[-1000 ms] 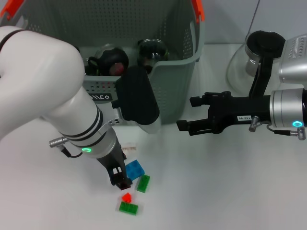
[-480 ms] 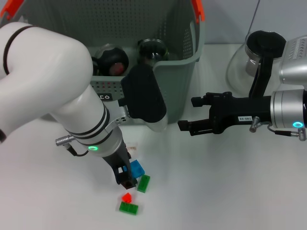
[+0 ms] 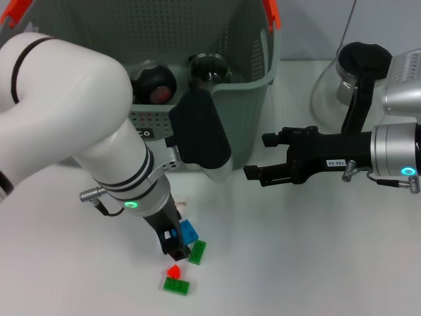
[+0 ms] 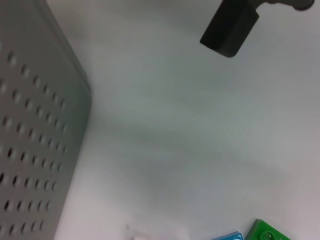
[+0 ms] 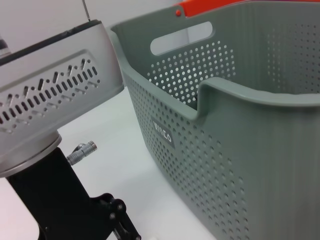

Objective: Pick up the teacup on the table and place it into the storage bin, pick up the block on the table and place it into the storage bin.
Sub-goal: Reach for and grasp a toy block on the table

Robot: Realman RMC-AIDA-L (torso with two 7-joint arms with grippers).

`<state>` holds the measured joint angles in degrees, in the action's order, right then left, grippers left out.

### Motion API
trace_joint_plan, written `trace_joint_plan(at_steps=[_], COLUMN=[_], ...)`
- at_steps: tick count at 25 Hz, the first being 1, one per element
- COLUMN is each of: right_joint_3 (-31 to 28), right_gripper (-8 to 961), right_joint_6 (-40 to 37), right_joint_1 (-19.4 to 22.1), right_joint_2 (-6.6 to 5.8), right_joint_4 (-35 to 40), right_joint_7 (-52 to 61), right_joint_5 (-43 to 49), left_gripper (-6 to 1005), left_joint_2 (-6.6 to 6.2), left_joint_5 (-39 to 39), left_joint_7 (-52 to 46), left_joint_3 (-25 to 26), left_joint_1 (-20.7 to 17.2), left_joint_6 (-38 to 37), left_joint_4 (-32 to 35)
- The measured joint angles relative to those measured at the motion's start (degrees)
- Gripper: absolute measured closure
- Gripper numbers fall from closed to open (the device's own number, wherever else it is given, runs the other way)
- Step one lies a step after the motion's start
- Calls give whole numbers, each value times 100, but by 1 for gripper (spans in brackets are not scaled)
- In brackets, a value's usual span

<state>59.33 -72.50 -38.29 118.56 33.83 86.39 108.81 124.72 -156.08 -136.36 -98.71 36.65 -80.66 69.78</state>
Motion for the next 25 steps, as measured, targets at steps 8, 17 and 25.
trace_joint_plan(at_steps=[8, 17, 25], right_joint_3=[0, 0, 0], right_gripper=[8, 8, 8], right_joint_6=[-18, -12, 1], right_joint_1=[7, -25, -15], right_joint_2=[-1, -9, -10], right_joint_4=[16, 18, -4], right_joint_7=[1, 10, 4], right_joint_5=[0, 17, 21], left_gripper=[368, 370, 371], left_joint_2=[0, 0, 0], left_joint_5=[19, 20, 26], left_joint_7=[-112, -265, -332], left_joint_3=[-73, -189, -188], left_joint_1=[25, 149, 238], left_joint_6=[81, 96, 104], left_joint_4=[0, -202, -283])
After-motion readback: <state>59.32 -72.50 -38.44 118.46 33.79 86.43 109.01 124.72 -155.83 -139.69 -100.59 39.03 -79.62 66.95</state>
